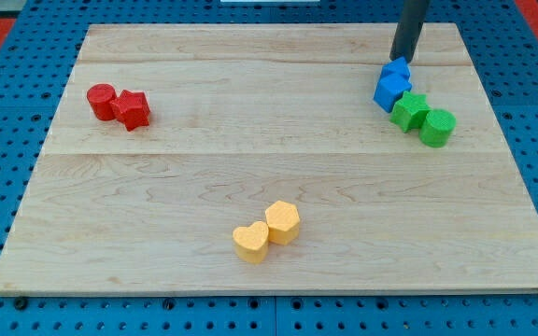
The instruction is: Slide the yellow hexagon and yellow heart a bit up
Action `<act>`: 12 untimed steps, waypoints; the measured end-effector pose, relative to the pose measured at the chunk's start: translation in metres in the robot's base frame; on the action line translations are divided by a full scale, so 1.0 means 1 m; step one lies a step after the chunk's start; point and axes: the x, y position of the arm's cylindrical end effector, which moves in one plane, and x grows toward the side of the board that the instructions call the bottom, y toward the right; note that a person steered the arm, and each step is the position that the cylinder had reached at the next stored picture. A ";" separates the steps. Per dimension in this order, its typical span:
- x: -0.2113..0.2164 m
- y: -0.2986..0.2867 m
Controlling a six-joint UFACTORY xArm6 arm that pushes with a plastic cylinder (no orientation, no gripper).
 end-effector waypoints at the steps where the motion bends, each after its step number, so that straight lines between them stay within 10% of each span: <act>1: 0.004 -0.011; 4: -0.010 -0.117; 9: 0.287 -0.014; 12: 0.279 -0.138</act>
